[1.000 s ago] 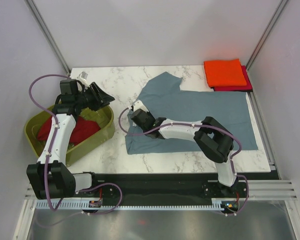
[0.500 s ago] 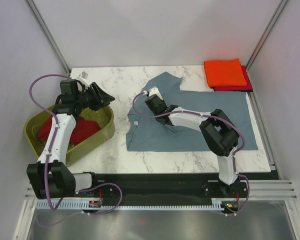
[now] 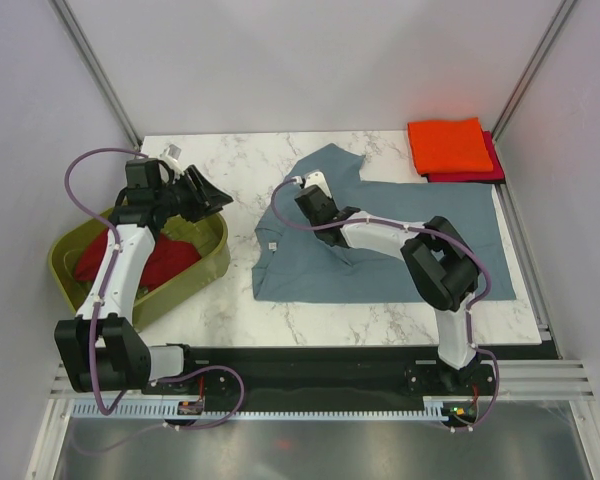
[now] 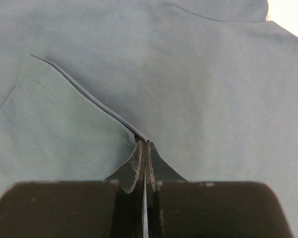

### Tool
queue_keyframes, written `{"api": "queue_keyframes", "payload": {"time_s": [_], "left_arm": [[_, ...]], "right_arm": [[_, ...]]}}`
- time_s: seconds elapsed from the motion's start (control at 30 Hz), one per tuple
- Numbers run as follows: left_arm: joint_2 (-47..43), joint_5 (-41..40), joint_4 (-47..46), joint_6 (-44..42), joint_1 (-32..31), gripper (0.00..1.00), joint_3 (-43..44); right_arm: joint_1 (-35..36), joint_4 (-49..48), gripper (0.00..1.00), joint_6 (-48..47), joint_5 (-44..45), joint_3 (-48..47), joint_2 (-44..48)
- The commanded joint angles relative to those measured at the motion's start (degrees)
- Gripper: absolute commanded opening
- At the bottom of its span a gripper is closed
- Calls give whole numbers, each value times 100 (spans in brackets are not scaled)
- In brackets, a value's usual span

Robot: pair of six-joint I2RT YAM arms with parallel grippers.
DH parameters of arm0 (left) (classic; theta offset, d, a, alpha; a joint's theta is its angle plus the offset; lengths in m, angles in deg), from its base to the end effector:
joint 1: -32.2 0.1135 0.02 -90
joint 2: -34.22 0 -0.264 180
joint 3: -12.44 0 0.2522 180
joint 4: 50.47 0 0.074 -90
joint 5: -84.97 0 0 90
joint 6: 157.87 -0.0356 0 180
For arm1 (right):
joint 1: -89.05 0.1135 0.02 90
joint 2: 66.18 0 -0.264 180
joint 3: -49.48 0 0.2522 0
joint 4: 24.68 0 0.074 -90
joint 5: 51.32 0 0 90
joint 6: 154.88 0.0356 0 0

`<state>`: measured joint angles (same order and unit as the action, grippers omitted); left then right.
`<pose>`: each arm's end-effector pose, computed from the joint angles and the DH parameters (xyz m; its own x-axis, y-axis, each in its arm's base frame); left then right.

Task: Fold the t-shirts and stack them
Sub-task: Fold the tshirt

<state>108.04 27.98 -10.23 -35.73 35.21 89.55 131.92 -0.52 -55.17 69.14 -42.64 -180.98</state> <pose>0.2818 -0.0046 0.3191 -0.7162 -0.4844 -0.5025 0.0115 0.7117 -0.7024 0.3311 0.2827 0.1795 -0.5830 -0.3428 -0.7366 -0.2374 0.9389 -0.2491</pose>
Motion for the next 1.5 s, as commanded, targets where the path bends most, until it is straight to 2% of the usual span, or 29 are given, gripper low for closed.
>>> {"api": "queue_keyframes", "payload": {"time_s": [0.0,0.1,0.2,0.23,0.33,0.47,0.57,0.7,0.77,0.9,1.0,1.2,1.27,1.4,1.47], "left_arm": [[-166,-76,-82,-243,-37,52,89],[-149,-93,-81,-235,-46,53,107],[-166,-137,-64,-226,-63,53,116],[-166,-129,-55,-226,-63,53,125],[-184,-129,-38,-261,-89,53,160],[-210,-260,41,-331,-160,53,230],[-245,-243,59,-244,-212,53,265],[-272,-172,129,-208,-230,53,441],[-298,-242,147,-226,-458,54,503],[-272,-418,321,-392,-485,54,564],[-184,-445,437,-437,-485,54,757],[-316,-734,559,-664,-520,54,749],[-359,-1173,778,-884,-564,54,801],[-473,-1534,1026,-1078,-590,53,758],[-588,-2305,1226,-1306,-923,53,775]], "right_arm": [[-112,-37,0,232,92,-82,169],[-139,-64,2,180,92,-56,169],[-235,-11,10,171,127,-91,169],[-253,50,18,145,118,-117,195],[-332,243,23,171,153,-144,397],[-332,647,25,311,-91,-205,756],[-315,578,26,399,-715,58,1056],[-174,481,30,452,-778,435,1364],[-69,446,28,470,-848,515,1504],[151,402,17,575,-1128,664,1452],[178,280,13,759,-1261,857,1294],[169,42,13,830,-1350,1034,960],[116,59,13,848,-1087,1060,837],[-339,42,14,1084,-638,1262,810],[-542,33,15,1364,-463,1394,880]]}}
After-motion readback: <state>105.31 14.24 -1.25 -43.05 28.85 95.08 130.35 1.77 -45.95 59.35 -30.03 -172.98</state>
